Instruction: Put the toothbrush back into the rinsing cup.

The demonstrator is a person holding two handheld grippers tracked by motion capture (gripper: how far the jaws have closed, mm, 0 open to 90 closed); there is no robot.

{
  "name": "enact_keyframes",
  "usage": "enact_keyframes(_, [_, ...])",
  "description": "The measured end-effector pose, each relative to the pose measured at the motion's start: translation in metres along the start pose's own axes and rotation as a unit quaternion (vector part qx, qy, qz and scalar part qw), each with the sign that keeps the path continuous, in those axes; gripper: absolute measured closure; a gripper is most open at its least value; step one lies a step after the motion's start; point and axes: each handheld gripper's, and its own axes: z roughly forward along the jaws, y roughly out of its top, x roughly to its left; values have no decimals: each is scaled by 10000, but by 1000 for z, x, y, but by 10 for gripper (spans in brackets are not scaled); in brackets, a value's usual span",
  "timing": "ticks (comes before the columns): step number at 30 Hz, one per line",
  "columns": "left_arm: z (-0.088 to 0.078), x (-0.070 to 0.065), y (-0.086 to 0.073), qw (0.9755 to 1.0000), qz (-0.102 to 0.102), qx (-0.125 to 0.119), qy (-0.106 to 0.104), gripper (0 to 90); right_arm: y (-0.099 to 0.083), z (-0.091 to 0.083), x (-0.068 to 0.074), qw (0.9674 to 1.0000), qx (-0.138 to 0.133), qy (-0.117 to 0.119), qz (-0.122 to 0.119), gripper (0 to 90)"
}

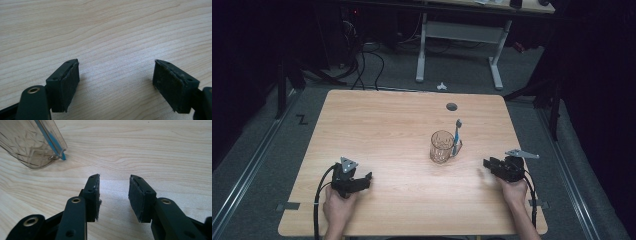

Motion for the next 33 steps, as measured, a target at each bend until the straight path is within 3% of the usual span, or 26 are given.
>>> enact_keyframes(19, [0, 0, 0, 10000, -1, 1, 1, 220, -2, 11, 3, 9983, 128, -492, -270, 549])
enact_keyframes(27, [0, 0, 0, 10000, 0, 0, -2, 220, -3, 14, 10, 9956, 265, -712, -547, 499])
enact_keyframes(30, [0, 0, 0, 10000, 0, 1, -3, 220, -3, 15, 15, 9929, 305, -864, -756, 474])
enact_keyframes(33, [0, 0, 0, 10000, 0, 1, -3, 220, -3, 15, 13, 9932, 315, -894, -675, 435])
